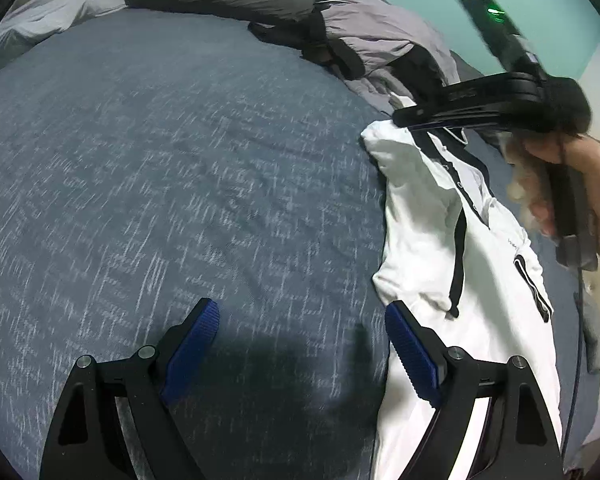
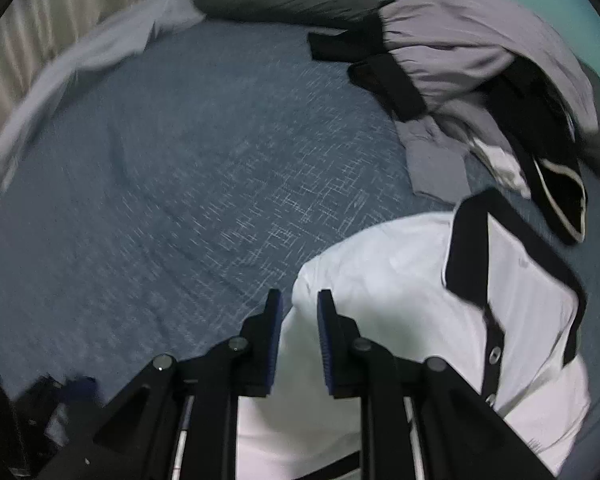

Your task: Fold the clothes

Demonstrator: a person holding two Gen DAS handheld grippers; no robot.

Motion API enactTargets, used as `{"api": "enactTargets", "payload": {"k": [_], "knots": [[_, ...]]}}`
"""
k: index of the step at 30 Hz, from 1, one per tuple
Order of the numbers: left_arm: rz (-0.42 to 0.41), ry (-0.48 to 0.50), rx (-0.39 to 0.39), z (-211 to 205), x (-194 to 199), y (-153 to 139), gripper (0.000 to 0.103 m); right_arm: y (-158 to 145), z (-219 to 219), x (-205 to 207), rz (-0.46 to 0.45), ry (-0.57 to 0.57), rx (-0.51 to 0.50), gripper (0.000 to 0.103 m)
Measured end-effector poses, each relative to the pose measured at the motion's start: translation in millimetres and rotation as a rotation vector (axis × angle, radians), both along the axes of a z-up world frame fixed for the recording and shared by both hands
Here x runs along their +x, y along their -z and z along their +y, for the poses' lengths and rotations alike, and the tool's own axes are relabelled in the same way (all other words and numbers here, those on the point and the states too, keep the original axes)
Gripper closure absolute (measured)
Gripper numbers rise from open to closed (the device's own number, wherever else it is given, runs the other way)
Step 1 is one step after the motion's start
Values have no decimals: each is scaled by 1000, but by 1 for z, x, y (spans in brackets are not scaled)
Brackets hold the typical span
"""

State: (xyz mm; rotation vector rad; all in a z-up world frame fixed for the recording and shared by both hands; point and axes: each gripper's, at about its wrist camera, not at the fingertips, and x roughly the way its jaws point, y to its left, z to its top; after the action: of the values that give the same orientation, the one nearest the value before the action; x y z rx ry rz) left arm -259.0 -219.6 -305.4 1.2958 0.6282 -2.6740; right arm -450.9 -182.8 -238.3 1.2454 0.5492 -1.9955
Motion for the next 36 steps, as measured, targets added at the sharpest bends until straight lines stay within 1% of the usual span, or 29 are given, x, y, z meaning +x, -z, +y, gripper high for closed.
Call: {"api": "enactTargets", "payload": {"k": [2,7,12,16,19,20,21,25,26,27,28,29,32,35,36], "knots": [[-2,9,-17,2,-5,1,15,7,-8,-2,8,-26,36,85],[16,53,-44,11,-17,0,15,16,-16,-7,13,-58,71,80],[29,111,-78,27,-26,0,16,21,-11,-13,-6,-64,71,80],[26,122,-84,31,-30,6,17,25,-7,-19,-23,-61,74,80],[40,125,-91,31,-31,6,25,26,-4,-26,-33,-40,52,80],[42,126,-93,30,-30,6,31,27,-5,-27,-34,-40,51,80],[42,130,-93,30,-29,7,40,27,-5,-28,-35,-40,51,80],[52,135,-92,30,-30,5,51,31,-12,-27,-32,-60,76,80],[54,137,-90,30,-30,5,57,32,-14,-27,-32,-63,84,80],[57,141,-91,31,-30,4,65,34,-17,-27,-36,-67,96,80],[60,145,-91,32,-30,4,70,35,-19,-27,-33,-71,107,80],[61,149,-92,33,-30,4,72,36,-21,-26,-32,-76,115,80],[60,160,-81,33,-30,5,74,33,-23,-24,-29,-78,106,80],[55,168,-69,34,-30,7,80,28,-25,-22,-19,-84,98,80],[54,171,-67,35,-30,7,85,28,-27,-21,-22,-89,99,80]]}}
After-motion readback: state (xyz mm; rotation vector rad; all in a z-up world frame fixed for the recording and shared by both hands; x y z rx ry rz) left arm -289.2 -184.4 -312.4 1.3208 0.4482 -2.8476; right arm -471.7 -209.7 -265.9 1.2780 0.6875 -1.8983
